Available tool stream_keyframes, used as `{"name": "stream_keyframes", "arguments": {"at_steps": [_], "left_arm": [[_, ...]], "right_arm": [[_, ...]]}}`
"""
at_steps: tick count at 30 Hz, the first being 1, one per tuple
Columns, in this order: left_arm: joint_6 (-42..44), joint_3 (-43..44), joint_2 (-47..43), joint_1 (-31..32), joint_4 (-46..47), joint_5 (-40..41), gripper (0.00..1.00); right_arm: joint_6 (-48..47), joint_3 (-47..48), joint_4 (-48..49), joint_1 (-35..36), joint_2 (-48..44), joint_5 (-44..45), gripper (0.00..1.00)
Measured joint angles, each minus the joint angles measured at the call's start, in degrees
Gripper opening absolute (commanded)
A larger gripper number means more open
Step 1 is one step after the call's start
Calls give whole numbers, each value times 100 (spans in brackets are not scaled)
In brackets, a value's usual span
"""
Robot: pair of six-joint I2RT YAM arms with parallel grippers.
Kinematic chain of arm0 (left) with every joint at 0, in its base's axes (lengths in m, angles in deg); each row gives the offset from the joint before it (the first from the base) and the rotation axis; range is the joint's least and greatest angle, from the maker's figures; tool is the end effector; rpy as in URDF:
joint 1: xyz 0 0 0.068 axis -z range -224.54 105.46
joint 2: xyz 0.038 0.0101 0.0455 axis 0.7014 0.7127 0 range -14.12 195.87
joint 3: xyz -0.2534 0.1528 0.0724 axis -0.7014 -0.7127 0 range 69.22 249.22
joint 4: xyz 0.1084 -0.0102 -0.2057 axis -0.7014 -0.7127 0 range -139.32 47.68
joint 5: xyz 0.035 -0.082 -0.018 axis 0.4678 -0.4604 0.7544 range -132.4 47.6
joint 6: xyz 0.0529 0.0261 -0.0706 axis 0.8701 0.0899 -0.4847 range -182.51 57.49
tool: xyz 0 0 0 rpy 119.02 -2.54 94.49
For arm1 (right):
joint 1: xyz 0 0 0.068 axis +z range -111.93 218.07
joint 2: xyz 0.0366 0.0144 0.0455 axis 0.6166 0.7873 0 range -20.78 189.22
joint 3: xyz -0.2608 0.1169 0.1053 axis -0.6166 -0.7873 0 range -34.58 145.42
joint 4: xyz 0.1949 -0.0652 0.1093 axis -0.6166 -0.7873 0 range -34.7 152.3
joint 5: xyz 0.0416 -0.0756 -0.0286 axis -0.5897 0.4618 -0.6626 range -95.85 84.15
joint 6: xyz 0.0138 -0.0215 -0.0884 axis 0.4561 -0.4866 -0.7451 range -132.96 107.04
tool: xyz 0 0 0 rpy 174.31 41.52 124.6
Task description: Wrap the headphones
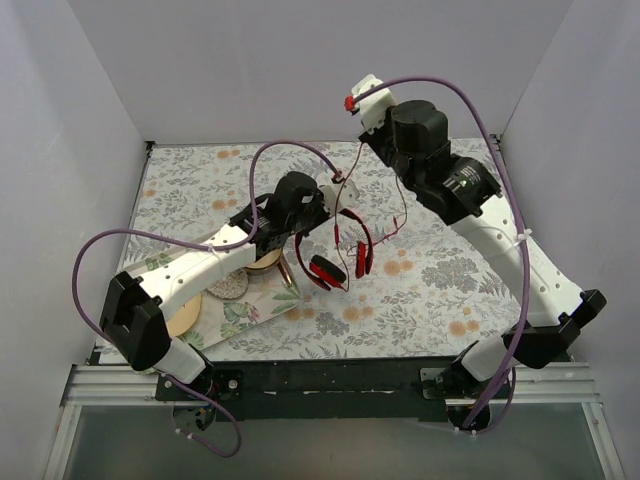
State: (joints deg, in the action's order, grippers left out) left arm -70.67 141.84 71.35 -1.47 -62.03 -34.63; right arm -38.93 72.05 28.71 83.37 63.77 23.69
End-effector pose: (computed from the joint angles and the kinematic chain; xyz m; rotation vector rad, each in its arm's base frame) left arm 0.2632 -0.2309 0.3363 0.5700 2.0806 -0.3786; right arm 0.2474 0.1922 0.5158 -0.6974 1.6049 -0.2099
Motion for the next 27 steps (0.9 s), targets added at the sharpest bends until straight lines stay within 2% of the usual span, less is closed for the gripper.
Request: {"name": "stream_keyframes", "arguments": {"at_steps": [9,14,21,27], "left_arm": [[-433,-11,-258,52,-695,-726,0],[-538,-11,-584,267,-804,-962,0],[-557,-24,-673,881,-809,-619,0],[-555,-28,-496,994,-809,-282,0]], "right_arm": [[190,94,39,-1300,210,-568,1],[365,455,-81,-1902,671,-1073,1],[509,1305,-560,-2223,1386,-1541,1],[654,1432,-682,-2216,1438,-1878,1]]}}
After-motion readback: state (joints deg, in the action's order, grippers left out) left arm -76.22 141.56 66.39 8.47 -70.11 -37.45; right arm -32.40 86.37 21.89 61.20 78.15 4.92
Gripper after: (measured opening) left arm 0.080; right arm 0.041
